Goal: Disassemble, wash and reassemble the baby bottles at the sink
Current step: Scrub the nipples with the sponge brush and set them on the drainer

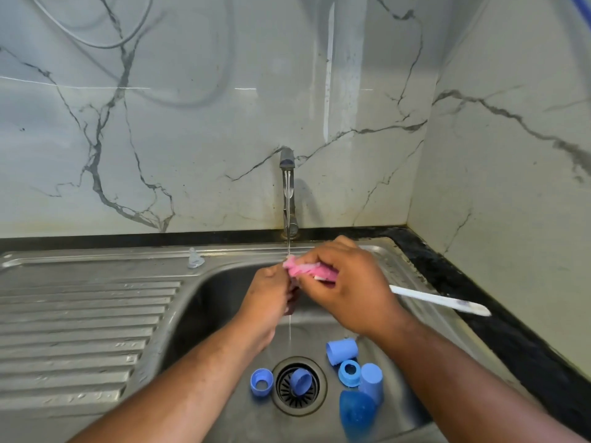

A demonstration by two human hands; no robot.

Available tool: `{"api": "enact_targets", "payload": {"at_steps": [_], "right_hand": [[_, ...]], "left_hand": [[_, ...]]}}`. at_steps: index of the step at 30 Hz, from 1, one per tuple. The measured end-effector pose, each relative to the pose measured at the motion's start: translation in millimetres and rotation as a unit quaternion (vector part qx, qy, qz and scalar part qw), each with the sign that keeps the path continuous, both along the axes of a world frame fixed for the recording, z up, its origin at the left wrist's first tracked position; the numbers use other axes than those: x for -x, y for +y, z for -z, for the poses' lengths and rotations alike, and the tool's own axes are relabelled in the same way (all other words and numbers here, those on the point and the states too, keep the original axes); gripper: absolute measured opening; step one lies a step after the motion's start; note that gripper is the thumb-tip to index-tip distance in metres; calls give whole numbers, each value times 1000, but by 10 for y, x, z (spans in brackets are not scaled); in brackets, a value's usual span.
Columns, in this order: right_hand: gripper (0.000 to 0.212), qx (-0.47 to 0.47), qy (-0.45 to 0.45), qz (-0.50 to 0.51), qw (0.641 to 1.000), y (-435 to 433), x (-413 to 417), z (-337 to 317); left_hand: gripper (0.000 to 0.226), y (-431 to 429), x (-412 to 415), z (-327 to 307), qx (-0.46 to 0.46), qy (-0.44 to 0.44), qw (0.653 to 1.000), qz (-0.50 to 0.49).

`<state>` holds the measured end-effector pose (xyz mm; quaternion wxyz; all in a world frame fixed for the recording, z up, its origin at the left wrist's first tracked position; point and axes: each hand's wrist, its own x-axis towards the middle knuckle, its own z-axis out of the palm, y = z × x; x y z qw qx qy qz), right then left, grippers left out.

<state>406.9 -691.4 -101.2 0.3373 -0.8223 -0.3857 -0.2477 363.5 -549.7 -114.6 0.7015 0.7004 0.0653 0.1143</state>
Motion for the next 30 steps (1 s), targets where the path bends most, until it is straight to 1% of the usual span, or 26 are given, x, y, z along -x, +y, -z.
{"api": "enact_targets", "payload": {"at_steps": [1,2,4,5,6,8,9,12,13,16,17,19,20,23,24,25,27,30], "right_hand": [[16,4,1,-20,1000,13,11,0],[16,0,7,-11,1000,12,-10,2],[15,-12,20,54,998,-30,-67,-3],[15,-12,17,69,997,-42,-69,-10],[15,-10,11,53,999,-37,-55,-9],[14,-2,10,-20,1000,3,-2,-6],[14,0,16,-31,999,13,1,3],[13,0,28,54,998,-38,-67,2],[13,0,24,57,998,-50,-74,2],[11,0,25,-23,999,-23,-46,0],[11,-1,27,-15,1000,-18,-57,7],[9,-12,27,46,998,-39,-89,14],[9,-13,25,58,998,-44,-86,15],[8,-20,36,-21,999,-3,-26,24],[7,-24,49,-29,998,-1,-25,22],[7,-26,60,-11,998,-11,-43,22],[8,-16,58,60,996,-41,-78,21],[8,2,2,119,993,-37,-70,26]], "left_hand": [[60,15,-2,10,2,1,1000,-3],[62,26,-4,9,12,-2,1000,7],[63,23,3,-15,18,-8,999,27],[61,17,4,-17,11,-11,999,30],[59,8,6,-14,5,-12,1000,24],[54,23,5,12,-11,-6,1000,-4],[54,44,-1,30,-14,-4,1000,-5],[57,66,-15,36,-5,-10,1000,27],[54,63,-18,36,-10,-12,1000,27],[48,69,-32,53,-31,-7,1000,-1],[48,81,-43,66,-23,-6,1000,3],[48,82,-45,58,0,-10,1000,24],[49,76,-46,56,0,-11,1000,27],[52,78,-41,68,-21,-8,1000,2],[52,81,-43,73,-17,-7,1000,3],[54,84,-48,73,-10,-9,1000,13],[57,81,-57,66,-7,-13,999,33],[55,79,-72,78,-29,-9,999,44]]}}
